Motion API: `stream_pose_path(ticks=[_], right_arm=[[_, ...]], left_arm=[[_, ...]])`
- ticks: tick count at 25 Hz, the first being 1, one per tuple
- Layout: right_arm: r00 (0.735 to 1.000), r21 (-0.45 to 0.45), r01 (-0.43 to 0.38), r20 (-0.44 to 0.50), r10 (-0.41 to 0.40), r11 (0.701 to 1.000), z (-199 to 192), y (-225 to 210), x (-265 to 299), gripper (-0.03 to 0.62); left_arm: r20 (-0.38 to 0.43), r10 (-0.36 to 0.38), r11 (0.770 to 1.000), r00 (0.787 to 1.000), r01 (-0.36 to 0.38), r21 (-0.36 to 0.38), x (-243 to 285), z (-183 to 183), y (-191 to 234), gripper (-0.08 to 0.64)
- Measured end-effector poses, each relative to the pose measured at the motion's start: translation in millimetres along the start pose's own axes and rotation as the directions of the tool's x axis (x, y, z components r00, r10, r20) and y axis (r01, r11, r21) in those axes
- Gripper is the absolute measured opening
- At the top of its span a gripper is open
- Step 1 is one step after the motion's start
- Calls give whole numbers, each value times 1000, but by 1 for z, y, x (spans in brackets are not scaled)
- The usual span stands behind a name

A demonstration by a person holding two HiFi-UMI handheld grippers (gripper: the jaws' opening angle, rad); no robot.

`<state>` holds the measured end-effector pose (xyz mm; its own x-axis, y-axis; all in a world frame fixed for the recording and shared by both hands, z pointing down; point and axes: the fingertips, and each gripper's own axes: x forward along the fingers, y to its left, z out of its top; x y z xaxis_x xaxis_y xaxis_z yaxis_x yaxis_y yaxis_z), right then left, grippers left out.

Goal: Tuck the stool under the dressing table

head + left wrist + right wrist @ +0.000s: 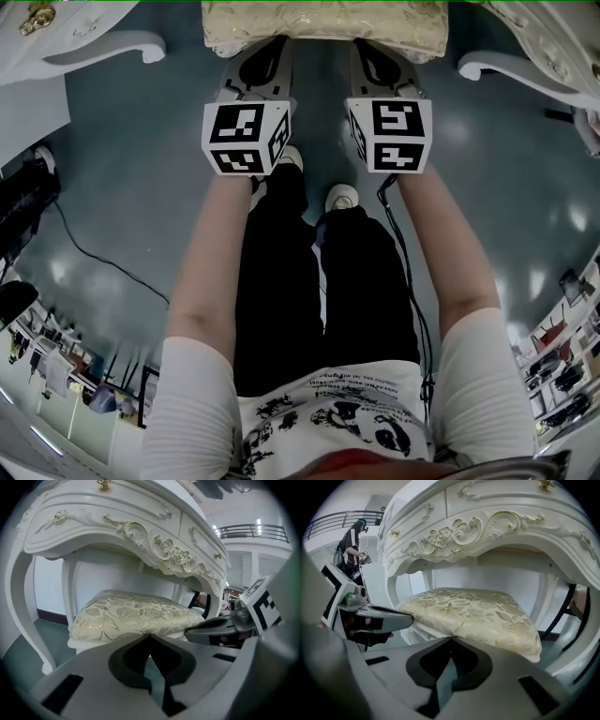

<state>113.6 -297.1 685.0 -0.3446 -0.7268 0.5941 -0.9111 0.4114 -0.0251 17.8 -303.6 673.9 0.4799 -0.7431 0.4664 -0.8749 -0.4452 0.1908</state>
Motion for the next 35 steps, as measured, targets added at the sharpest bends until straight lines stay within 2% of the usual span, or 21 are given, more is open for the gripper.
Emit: stream_pose_path(ticks=[4, 9, 14, 20, 24, 28, 31, 35], right_arm=[[1000, -4, 10, 15, -10, 1000, 7, -4, 9, 17], [1000, -28, 16, 8, -16, 999, 13, -7, 17, 17], [997, -44, 49, -63, -52, 998, 12, -4, 10, 17], [997, 21, -36, -66, 37, 999, 36, 29, -45, 17], [999, 51, -31, -34, 33, 998, 72, 37, -95, 17], [999, 67, -18, 43, 15, 998, 122, 34, -145, 17], [994, 40, -18, 106, 13, 999, 165, 30, -183, 17], [987, -2, -8, 162, 8, 1000, 220, 27, -231, 17]], left_arm=[[9, -8, 1000, 1000, 9, -26, 9, 6, 7, 20], [-1, -13, 1000, 1000, 13, 4, 16, 11, 12, 20], [-47, -14, 1000, 999, 15, 22, 10, 10, 8, 20], [-64, -51, 999, 997, 52, 7, -37, 32, -20, 20], [-60, -79, 996, 995, 81, 30, -79, 67, -38, 20], [-24, -71, 997, 997, 71, 23, -120, 115, -49, 20], [22, -64, 998, 998, 64, -1, -150, 158, -61, 20], [88, -95, 995, 992, 96, -8, -187, 223, -83, 20]])
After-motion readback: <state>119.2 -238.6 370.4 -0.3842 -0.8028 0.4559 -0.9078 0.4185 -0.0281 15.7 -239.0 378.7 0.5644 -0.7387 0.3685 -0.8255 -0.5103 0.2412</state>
